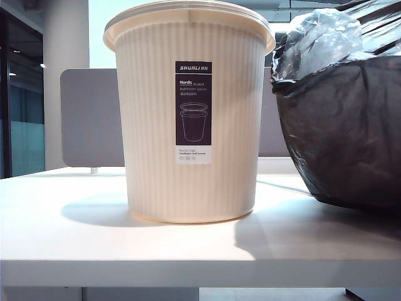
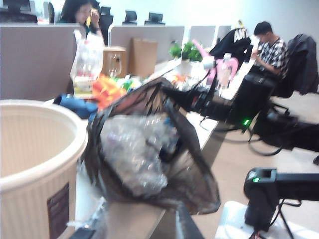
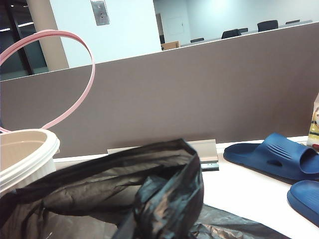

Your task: Open the ring lid of the trash can, pull out the black garbage bag inside, and place it on the table.

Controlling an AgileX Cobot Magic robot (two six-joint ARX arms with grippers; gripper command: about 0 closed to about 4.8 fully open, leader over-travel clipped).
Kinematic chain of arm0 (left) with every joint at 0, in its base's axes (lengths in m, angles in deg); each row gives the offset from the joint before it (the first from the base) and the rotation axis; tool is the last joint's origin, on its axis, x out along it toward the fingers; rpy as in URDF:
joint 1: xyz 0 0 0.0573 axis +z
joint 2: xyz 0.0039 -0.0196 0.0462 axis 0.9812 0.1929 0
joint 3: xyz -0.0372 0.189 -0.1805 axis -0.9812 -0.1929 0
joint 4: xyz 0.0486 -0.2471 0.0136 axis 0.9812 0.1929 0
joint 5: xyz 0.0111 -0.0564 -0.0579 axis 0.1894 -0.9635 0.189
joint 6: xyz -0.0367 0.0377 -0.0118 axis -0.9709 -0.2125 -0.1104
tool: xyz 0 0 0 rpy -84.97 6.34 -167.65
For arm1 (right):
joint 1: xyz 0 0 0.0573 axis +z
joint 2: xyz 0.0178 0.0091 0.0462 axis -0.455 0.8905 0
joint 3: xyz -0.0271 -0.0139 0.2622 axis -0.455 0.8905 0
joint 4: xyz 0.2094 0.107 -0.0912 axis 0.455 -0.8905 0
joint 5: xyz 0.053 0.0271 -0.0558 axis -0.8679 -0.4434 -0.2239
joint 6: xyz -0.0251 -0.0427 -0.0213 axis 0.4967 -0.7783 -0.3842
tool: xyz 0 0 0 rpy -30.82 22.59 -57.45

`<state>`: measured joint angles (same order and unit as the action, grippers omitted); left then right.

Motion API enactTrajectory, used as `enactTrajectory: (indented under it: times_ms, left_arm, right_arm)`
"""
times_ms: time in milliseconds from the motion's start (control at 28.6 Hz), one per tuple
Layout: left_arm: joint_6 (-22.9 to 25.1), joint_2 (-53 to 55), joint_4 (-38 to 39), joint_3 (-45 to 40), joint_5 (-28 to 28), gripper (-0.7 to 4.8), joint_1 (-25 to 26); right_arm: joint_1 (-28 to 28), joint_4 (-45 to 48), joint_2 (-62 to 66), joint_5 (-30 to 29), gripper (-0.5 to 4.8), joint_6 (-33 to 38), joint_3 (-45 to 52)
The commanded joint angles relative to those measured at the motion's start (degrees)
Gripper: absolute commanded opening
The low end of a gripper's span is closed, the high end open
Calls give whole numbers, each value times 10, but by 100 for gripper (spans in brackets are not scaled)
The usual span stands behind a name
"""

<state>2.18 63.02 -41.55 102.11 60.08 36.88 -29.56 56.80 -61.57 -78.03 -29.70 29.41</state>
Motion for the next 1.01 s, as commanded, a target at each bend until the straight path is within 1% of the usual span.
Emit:
enactTrajectory:
  times_ms: [35, 210, 314, 454, 524, 629, 768, 873, 978, 1013]
  left_arm:
    - [-2, -22, -13, -38, 25, 173, -1]
    - [-12, -64, -70, -112, 71, 173, -1]
    - [-13, -90, -115, -158, 108, 173, -1]
    - [-32, -117, -164, -213, 164, 173, -1]
    - [-41, -127, -181, -238, 175, 173, -1]
    - [-48, -131, -200, -267, 175, 171, -1]
    - [-46, -131, -202, -292, 184, 88, -1]
    - [-39, -131, -203, -306, 188, 61, -1]
    - [-33, -131, -203, -316, 188, 10, -1]
    - [-32, -131, -203, -319, 188, 6, -1]
  right_arm:
    - [0, 3, -9, 2, -6, 2, 3]
    - [0, -14, -10, 2, -5, -4, 5]
    - [0, -16, -10, 2, -5, -4, 5]
    - [1, -16, -10, 2, -6, -4, 5]
    - [1, -16, -11, 2, -5, -4, 5]
    - [0, -16, -10, 2, -5, -4, 5]
    - [1, -17, -10, -3, -5, -4, 5]
    - [1, -18, -10, -3, -5, -4, 5]
    - [1, -23, -10, -5, -5, -4, 5]
    - [1, -25, -10, -4, -5, -4, 5]
